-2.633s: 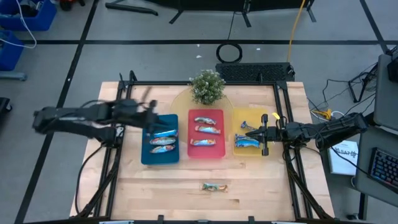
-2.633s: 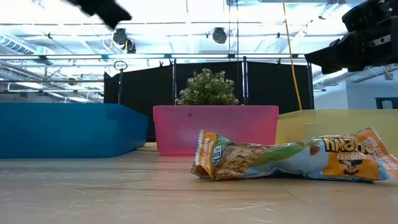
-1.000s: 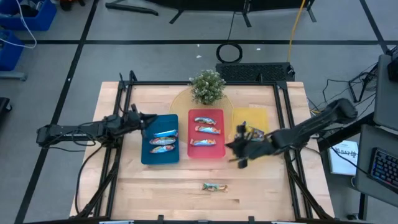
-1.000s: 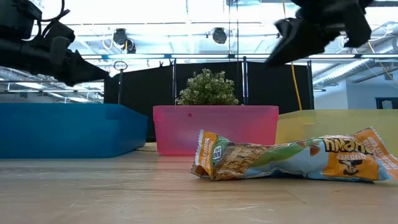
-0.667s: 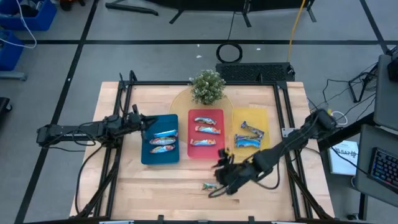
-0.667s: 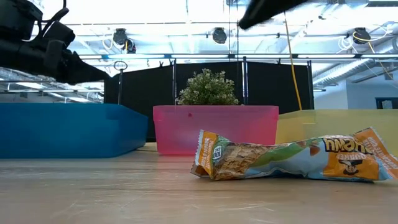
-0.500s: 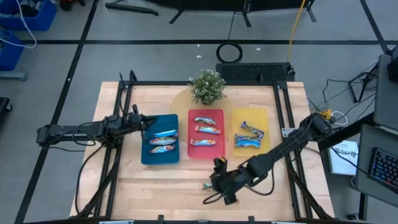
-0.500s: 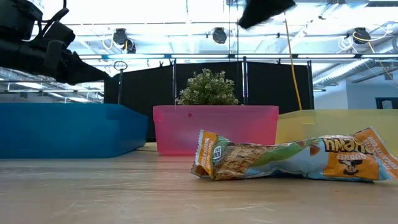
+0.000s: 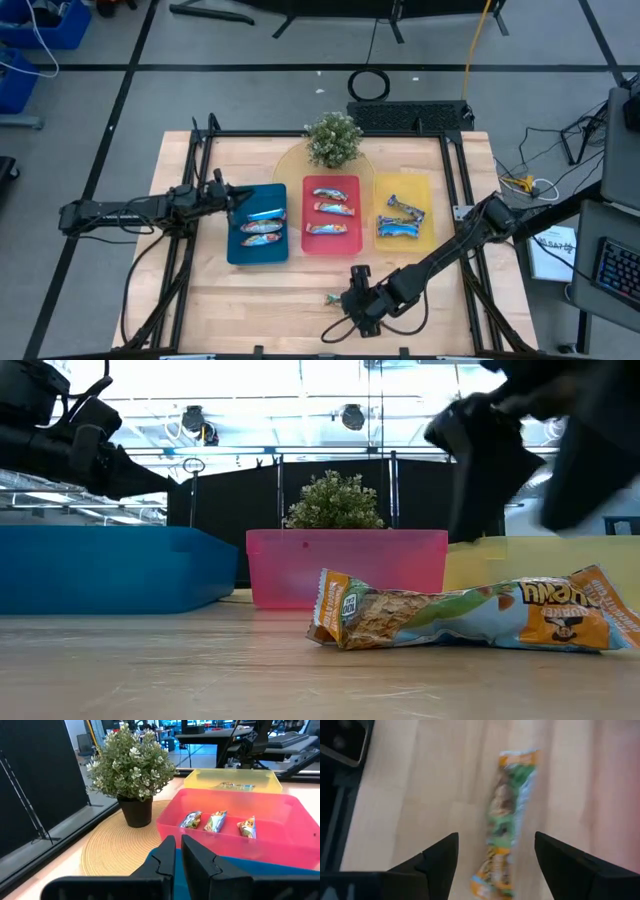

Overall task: Pick and place Granola Bars by type
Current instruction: Put the yellow granola bar into the red bin

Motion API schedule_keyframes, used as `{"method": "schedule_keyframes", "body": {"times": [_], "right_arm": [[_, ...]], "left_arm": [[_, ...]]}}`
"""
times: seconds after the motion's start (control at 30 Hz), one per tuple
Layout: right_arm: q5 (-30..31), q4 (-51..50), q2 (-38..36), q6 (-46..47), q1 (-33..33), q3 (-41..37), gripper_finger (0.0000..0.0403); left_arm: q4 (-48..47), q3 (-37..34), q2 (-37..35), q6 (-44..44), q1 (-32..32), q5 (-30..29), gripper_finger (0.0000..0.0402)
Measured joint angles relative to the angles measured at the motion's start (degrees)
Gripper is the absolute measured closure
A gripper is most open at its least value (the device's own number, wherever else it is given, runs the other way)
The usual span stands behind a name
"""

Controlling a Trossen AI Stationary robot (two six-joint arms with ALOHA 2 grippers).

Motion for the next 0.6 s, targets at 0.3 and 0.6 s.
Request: {"method": "schedule_keyframes", "body": {"times": [0.3,0.6], "right_arm": [[-2.7,-0.5,4.2,-1.0,0.2,0.0,0.0149],[-2.5,0.7,5.6,-3.2,-1.8,-0.7,0.0164]], "left_arm": [[-1.9,0.0,0.0,-1.6,0.0,3.3,0.0364],[-3.8,0.0,0.0,-2.3,0.0,5.1,0.0364]]}}
